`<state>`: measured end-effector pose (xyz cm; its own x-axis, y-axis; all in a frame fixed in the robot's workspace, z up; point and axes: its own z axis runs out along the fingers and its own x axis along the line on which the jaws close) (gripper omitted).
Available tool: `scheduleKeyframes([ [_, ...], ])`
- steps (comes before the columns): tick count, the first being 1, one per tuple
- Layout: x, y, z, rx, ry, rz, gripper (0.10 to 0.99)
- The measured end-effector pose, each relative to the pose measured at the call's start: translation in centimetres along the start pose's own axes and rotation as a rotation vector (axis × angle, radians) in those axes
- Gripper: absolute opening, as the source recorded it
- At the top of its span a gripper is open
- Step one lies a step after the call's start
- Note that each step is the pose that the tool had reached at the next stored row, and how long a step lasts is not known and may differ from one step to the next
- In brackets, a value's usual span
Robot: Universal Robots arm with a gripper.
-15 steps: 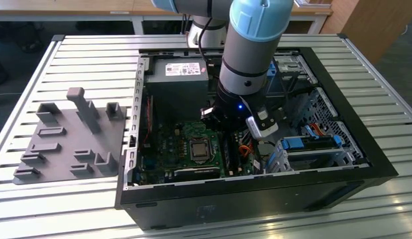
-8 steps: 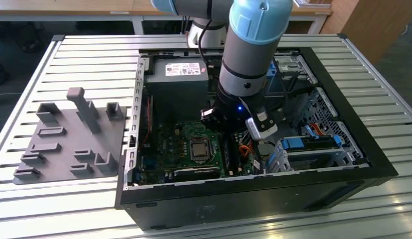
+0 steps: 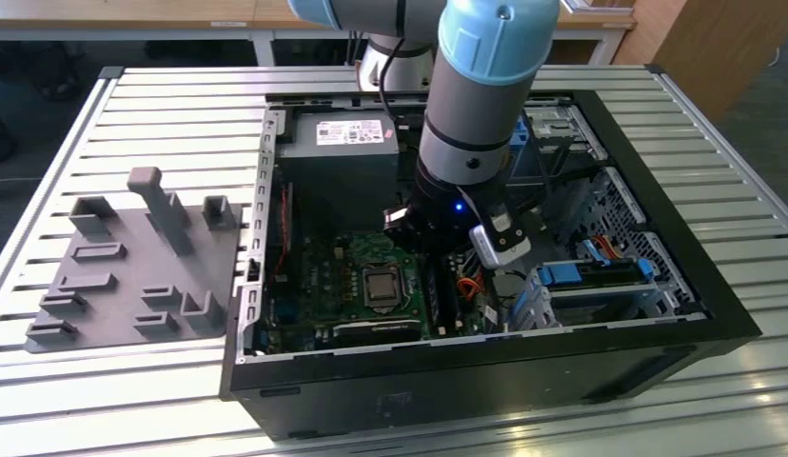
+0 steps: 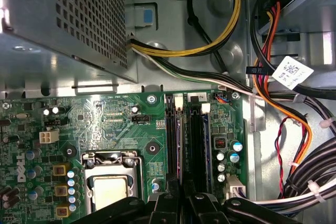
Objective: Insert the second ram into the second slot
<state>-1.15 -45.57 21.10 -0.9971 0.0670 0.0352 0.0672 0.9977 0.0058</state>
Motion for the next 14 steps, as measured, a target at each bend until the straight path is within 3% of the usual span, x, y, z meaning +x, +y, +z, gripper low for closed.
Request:
scheduleKeyframes([
  [9,-0.03,0.01,-0.44,0.000,0.0007,-0.001,0.141],
  [14,-0.14,0.01,-0.43,0.001,0.0012,-0.029,0.141],
])
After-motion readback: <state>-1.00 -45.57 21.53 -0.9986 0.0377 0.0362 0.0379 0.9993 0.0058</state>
